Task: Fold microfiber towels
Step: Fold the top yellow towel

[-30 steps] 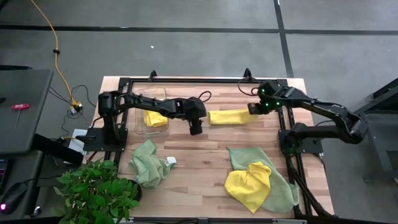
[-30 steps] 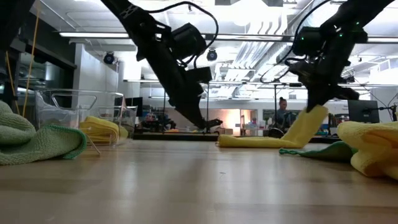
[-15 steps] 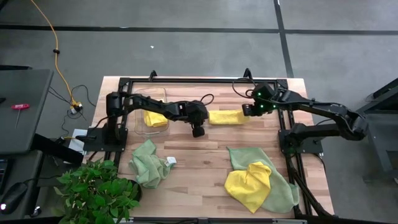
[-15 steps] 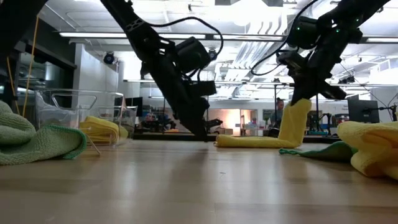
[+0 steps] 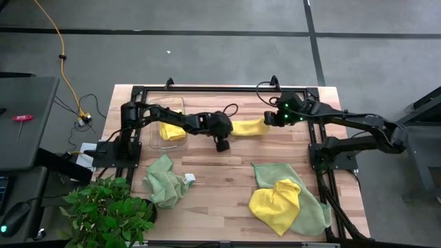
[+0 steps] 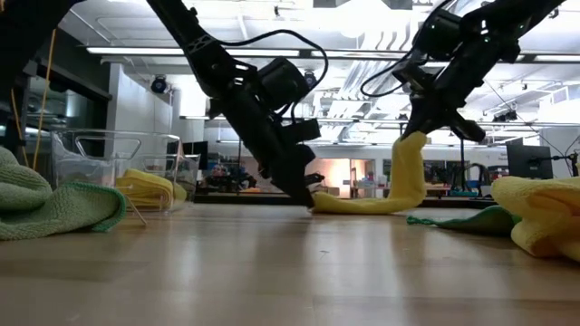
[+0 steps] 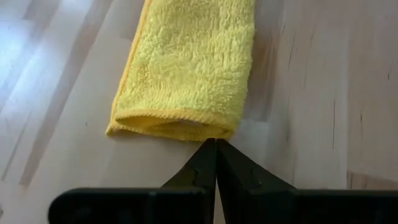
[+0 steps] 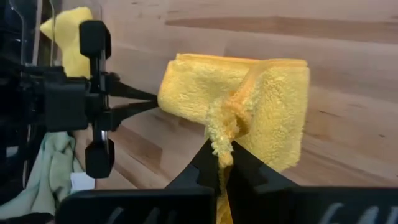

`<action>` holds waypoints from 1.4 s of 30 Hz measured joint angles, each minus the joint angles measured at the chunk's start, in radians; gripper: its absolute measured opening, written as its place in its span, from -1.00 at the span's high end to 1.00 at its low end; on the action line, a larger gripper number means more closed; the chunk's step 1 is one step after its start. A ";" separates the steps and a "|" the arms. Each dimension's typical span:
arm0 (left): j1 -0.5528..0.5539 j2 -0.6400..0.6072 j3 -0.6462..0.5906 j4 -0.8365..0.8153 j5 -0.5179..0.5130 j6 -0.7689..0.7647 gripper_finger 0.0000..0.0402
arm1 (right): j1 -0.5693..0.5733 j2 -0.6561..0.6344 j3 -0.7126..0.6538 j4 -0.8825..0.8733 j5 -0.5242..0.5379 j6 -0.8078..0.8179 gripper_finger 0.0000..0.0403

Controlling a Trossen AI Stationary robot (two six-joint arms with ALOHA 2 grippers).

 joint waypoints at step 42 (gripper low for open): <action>-0.016 -0.002 0.000 0.008 0.003 0.053 1.00 | 0.140 0.487 0.001 0.626 0.037 0.300 1.00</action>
